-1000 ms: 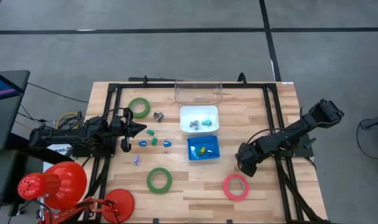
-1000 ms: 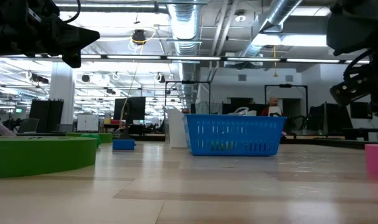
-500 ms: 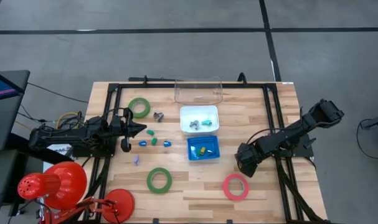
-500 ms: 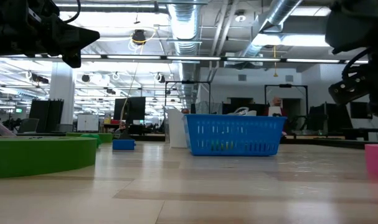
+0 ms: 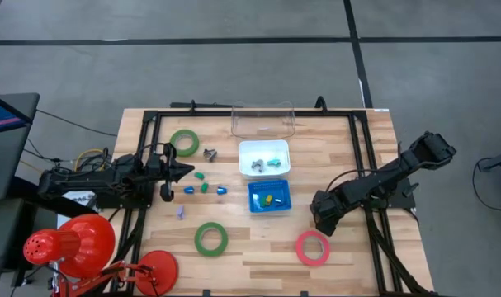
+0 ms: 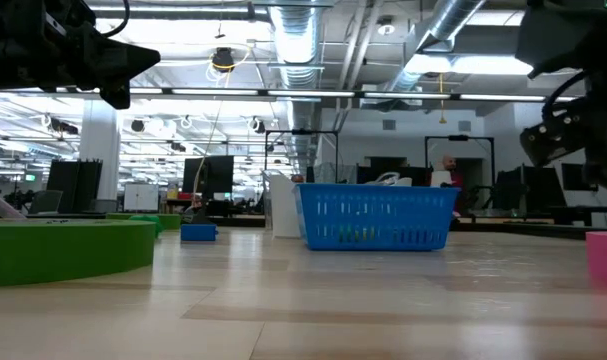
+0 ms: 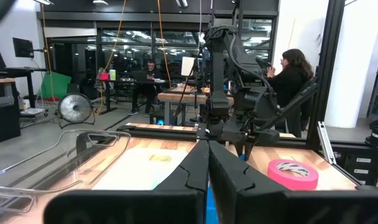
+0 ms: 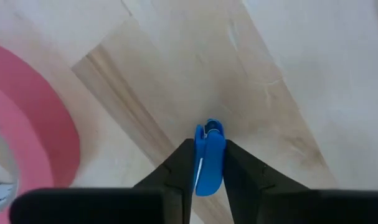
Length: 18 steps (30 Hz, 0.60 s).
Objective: Pick and place Stapler, Stapler remover, tape
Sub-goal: Put the right blue stapler into the blue bin
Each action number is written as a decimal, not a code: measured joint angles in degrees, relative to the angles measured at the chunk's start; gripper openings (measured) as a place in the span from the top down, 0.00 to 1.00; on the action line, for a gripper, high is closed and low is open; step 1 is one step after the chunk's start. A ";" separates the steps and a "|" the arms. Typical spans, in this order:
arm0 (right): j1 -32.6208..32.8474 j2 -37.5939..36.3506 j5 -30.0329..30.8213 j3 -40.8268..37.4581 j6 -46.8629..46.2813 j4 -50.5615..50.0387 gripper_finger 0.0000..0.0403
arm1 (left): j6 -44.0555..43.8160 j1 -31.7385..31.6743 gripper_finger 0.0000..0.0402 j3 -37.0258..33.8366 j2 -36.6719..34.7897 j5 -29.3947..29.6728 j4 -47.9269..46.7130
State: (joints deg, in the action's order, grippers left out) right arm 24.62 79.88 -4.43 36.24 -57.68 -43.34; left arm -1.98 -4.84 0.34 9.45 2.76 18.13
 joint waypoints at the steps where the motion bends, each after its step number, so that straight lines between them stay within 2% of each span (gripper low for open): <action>1: -0.03 0.00 -0.01 0.54 0.81 -0.06 0.85 | 0.00 0.00 0.99 0.00 0.00 0.00 0.00; 6: -0.91 0.00 -0.03 3.85 5.05 -0.10 0.85 | 0.01 -0.01 0.99 0.00 -0.02 0.00 -0.02; 18: -7.51 0.00 0.01 11.63 16.56 -0.15 0.85 | -0.02 0.02 0.99 0.00 0.00 0.00 -0.02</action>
State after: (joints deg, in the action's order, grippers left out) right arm 17.11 79.88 -4.43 47.87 -41.12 -43.48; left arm -2.00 -4.82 0.34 9.45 2.76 18.11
